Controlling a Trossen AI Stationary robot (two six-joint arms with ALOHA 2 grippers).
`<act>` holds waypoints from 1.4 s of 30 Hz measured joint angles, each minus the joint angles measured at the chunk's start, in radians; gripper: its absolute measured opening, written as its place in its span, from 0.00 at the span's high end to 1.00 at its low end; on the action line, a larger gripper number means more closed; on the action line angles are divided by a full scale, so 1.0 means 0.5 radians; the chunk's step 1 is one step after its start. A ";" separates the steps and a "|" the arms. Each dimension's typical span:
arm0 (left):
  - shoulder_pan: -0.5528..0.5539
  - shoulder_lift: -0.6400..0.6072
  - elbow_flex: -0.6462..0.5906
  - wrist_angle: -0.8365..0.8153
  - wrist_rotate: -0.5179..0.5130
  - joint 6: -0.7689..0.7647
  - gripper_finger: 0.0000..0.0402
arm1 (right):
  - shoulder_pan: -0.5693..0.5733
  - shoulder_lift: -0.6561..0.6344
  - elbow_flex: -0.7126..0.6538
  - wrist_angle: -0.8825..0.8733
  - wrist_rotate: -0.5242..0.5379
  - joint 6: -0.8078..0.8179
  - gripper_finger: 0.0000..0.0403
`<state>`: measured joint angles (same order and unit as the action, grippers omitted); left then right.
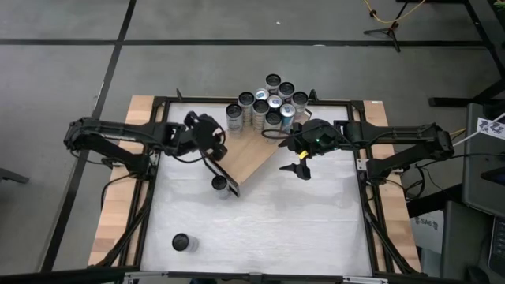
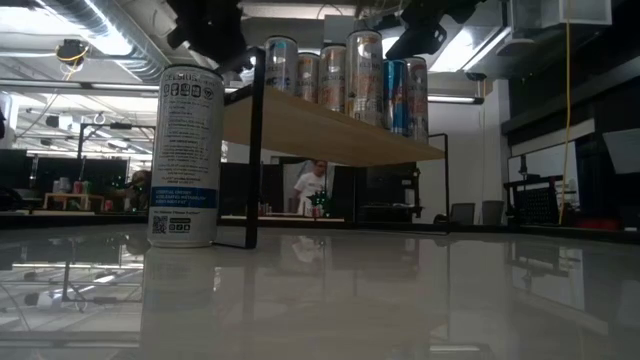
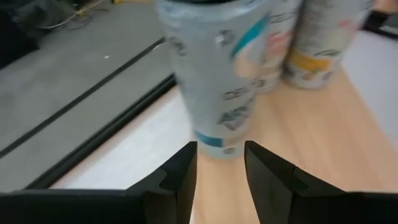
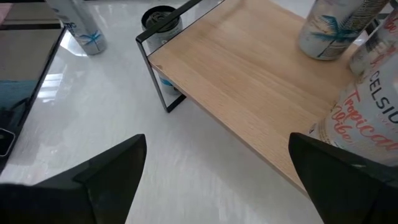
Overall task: Place canned beverage on shelf
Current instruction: Put the white-blue soda can on the shelf
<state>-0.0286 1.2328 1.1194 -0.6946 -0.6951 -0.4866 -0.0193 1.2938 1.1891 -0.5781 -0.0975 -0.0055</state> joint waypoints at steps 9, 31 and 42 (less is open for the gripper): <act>0.161 0.076 -0.001 -0.021 -0.007 0.043 0.69 | 0.000 0.000 0.000 0.000 0.000 0.000 0.04; 0.233 0.105 0.000 0.159 0.088 0.108 0.69 | 0.000 0.000 0.000 0.000 -0.001 0.000 0.04; 0.233 0.105 -0.001 0.195 0.176 0.108 0.69 | 0.000 0.000 0.000 0.000 -0.001 0.000 0.04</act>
<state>0.0879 1.2854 1.1191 -0.5968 -0.6073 -0.4324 -0.0193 1.2938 1.1892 -0.5781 -0.0978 -0.0055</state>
